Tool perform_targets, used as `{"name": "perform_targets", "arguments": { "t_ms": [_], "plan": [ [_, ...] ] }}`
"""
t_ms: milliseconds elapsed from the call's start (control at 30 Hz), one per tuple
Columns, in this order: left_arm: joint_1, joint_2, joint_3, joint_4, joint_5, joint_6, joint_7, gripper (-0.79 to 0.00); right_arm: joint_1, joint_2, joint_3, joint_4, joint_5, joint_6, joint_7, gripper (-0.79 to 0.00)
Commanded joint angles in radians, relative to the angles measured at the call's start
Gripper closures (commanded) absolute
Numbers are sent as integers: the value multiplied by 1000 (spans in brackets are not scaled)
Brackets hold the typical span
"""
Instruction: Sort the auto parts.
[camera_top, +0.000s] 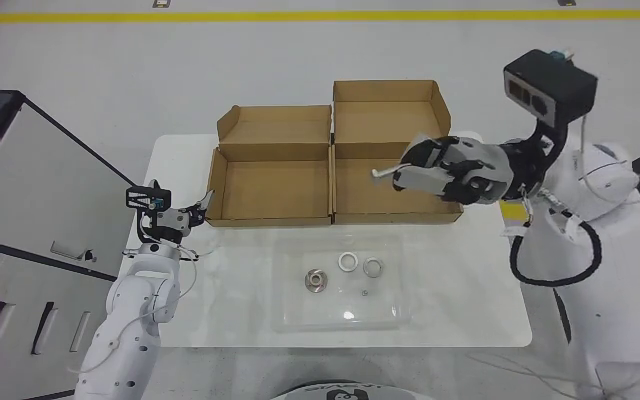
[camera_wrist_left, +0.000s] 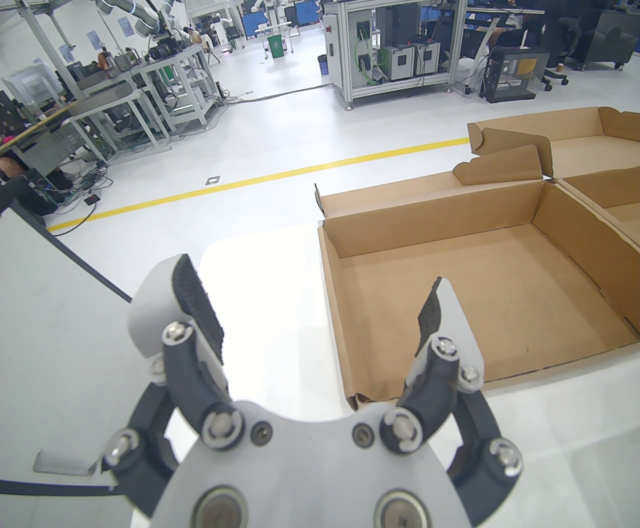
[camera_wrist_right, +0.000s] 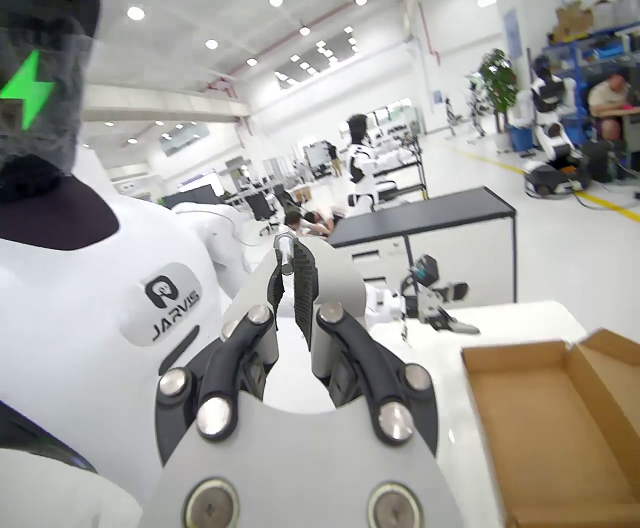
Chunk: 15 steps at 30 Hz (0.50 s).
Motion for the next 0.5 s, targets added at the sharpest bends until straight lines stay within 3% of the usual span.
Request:
{"name": "perform_targets", "arguments": {
  "t_ms": [0,267,467],
  "plan": [
    [0,0,0,0,0,0,0,-785,-11,11,54,0,-42,42,63,0],
    [0,0,0,0,0,0,0,-785,-3,51,193,9,-222,151,289,0],
    [0,0,0,0,0,0,0,-785,99,93,155,12,-377,236,387,0]
  ]
}}
